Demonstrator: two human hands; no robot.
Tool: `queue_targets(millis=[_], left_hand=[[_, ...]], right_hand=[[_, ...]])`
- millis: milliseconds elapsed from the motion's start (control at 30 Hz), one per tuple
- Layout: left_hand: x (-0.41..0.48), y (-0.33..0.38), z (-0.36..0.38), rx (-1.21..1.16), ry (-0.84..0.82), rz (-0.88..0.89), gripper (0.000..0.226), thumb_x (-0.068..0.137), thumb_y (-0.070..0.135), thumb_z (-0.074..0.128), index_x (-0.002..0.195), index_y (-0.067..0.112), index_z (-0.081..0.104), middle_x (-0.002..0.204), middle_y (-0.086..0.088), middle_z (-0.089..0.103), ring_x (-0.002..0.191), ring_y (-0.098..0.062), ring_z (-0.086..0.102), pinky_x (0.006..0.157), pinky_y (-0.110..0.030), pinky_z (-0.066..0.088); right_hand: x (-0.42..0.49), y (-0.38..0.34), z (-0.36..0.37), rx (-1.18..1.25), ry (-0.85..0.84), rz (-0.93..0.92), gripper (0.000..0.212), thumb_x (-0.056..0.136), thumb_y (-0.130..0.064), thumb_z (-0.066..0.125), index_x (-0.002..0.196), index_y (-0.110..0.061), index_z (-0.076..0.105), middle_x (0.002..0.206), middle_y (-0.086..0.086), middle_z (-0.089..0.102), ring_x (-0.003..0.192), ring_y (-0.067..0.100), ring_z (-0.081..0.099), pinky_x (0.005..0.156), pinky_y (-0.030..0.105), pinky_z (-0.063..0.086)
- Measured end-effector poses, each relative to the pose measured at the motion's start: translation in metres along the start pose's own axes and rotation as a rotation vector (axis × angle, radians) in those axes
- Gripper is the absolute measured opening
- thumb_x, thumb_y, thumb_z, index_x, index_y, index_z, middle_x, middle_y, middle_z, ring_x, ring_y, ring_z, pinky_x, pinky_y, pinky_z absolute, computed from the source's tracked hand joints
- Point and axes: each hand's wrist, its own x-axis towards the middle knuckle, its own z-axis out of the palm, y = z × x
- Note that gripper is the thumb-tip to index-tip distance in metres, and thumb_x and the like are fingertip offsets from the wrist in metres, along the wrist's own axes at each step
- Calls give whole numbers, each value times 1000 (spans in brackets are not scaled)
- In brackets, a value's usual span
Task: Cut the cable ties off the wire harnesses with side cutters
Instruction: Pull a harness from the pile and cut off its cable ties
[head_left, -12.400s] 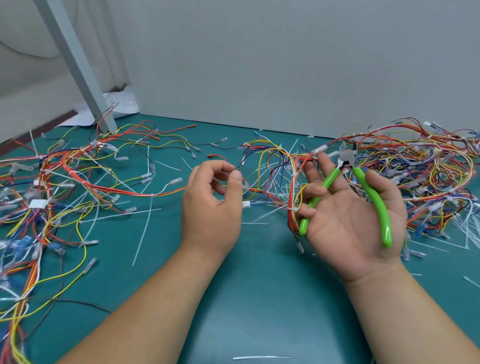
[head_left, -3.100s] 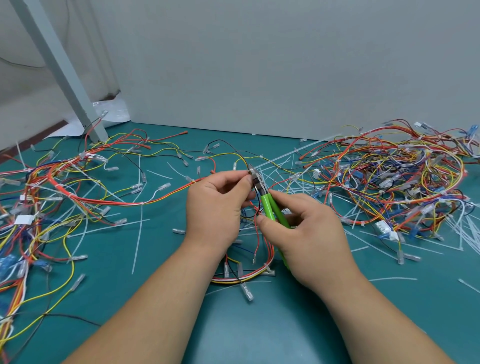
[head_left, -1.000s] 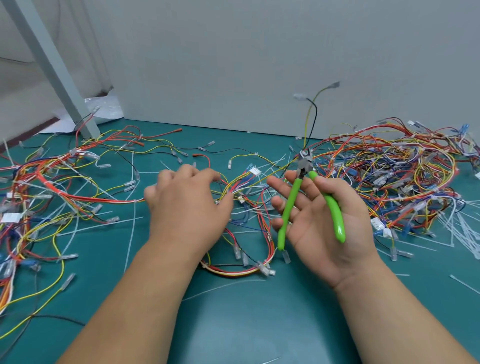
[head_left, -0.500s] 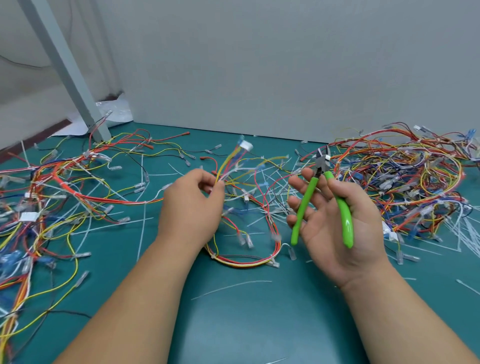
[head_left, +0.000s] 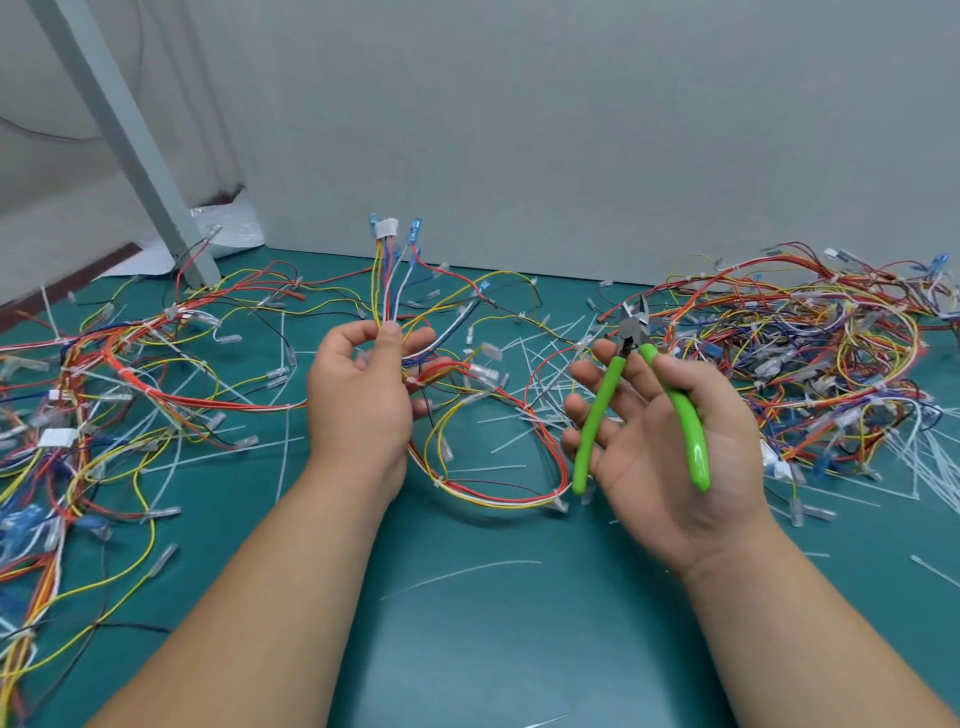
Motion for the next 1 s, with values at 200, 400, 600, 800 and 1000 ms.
queue_targets(millis=[200, 400, 600, 800, 1000], left_hand=[[0, 5, 1, -164, -108, -106, 8, 107, 20, 49, 102, 23, 44, 101, -6, 79, 76, -18, 77, 39, -18, 39], [-2, 2, 3, -200, -248, -112, 13, 104, 16, 55, 109, 23, 45, 117, -3, 75, 96, -22, 76, 45, -17, 46], [-2, -1, 8, -280, -266, -87, 20, 104, 9, 53, 119, 22, 49, 138, -2, 64, 106, -24, 73, 53, -18, 49], [8, 1, 4, -377, -173, -31, 24, 104, 4, 51, 123, 18, 48, 141, -4, 62, 106, -31, 72, 73, -37, 49], [15, 5, -2, -455, -21, 35, 28, 102, 6, 57, 125, 17, 47, 139, -14, 60, 81, -20, 72, 57, -26, 52]], right_hand=[[0, -1, -1, -17, -6, 12, 49, 77, -41, 61, 115, -12, 71, 108, 10, 68, 84, 27, 65, 67, 36, 54], [0, 1, -3, -42, -53, 51, 53, 68, -45, 67, 111, -15, 73, 108, 8, 68, 85, 26, 67, 70, 40, 57], [2, -5, -6, -24, -40, -153, 48, 72, -39, 62, 113, -13, 64, 82, -1, 56, 66, 16, 51, 55, 28, 40], [3, -23, -21, -48, -189, 54, 52, 70, -43, 61, 113, -14, 61, 81, -3, 42, 57, 11, 23, 47, 23, 18], [1, -24, -27, -253, -385, 469, 58, 62, -40, 78, 111, -10, 68, 101, 11, 61, 53, 12, 32, 47, 23, 22]])
